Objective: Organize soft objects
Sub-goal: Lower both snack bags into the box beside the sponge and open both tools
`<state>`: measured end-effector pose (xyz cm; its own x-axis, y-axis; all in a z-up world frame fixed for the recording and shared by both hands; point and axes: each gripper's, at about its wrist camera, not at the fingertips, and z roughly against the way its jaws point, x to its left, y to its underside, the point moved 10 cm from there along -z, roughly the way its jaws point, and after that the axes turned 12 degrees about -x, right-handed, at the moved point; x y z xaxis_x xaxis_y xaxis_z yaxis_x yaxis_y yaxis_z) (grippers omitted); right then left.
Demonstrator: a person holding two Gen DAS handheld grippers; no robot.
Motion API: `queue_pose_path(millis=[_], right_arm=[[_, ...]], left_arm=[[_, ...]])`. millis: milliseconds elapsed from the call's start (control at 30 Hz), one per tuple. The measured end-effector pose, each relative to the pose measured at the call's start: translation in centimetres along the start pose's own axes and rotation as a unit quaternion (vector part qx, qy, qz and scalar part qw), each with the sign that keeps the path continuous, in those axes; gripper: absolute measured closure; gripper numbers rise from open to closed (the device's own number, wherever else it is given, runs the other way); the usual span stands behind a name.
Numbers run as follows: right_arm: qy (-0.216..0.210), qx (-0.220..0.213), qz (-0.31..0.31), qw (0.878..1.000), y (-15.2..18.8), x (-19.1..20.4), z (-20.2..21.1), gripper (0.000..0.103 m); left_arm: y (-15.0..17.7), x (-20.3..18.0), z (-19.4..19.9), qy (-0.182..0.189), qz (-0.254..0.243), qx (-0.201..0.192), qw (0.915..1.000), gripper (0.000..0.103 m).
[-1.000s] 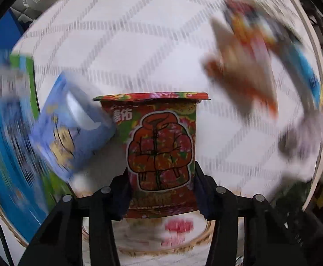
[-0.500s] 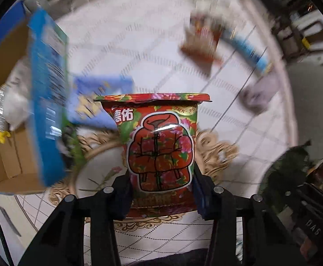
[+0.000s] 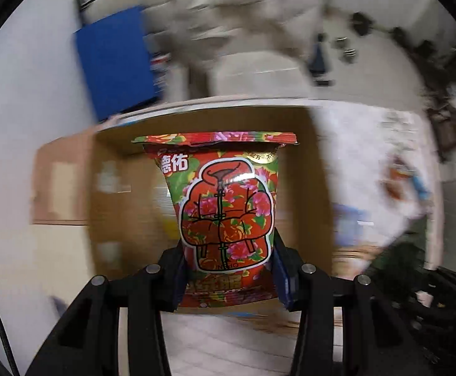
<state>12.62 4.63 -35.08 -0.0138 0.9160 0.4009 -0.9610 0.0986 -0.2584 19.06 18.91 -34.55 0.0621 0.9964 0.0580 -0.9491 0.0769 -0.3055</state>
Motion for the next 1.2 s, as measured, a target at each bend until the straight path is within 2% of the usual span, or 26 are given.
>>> queue_pose_path(millis=[100,167,267,467,733,900,1100,1167,1200], right_arm=[[-0.003,0.035,0.017,0.999,-0.3,4.4,-4.9,0.070],[0.002,0.059,0.026,0.998,0.3,6.6,-8.4,0.070],[0.017,0.086,0.036,0.996,1.2,8.5,-12.4,0.070],[0.049,0.123,0.047,0.990,2.6,9.1,-18.1,0.070],[0.054,0.148,0.041,0.987,4.3,9.7,-20.7,0.070],[0.012,0.152,0.022,0.988,4.3,12.1,-20.9,0.070],[-0.073,0.171,-0.007,0.983,5.2,16.2,-21.7,0.069],[-0.086,0.175,-0.005,0.981,5.5,16.8,-22.0,0.066],[-0.092,0.174,-0.005,0.980,5.6,17.0,-22.1,0.056]], left_arm=[[0.4,6.1,-4.0,-0.034,0.018,0.038,0.9985,0.061],[0.8,8.7,-7.0,-0.048,0.020,0.063,0.9967,0.061],[1.5,10.4,-10.4,-0.048,0.025,0.095,0.9940,0.061],[2.3,12.0,-13.5,-0.045,0.009,0.136,0.9897,0.061],[2.8,12.0,-16.0,-0.042,0.004,0.150,0.9878,0.061],[2.7,11.7,-15.8,-0.025,0.007,0.159,0.9870,0.060],[2.5,12.2,-16.2,0.001,0.012,0.175,0.9844,0.059],[2.5,12.3,-16.1,0.011,0.015,0.184,0.9827,0.059],[2.5,12.5,-16.0,0.014,0.019,0.185,0.9824,0.057]])
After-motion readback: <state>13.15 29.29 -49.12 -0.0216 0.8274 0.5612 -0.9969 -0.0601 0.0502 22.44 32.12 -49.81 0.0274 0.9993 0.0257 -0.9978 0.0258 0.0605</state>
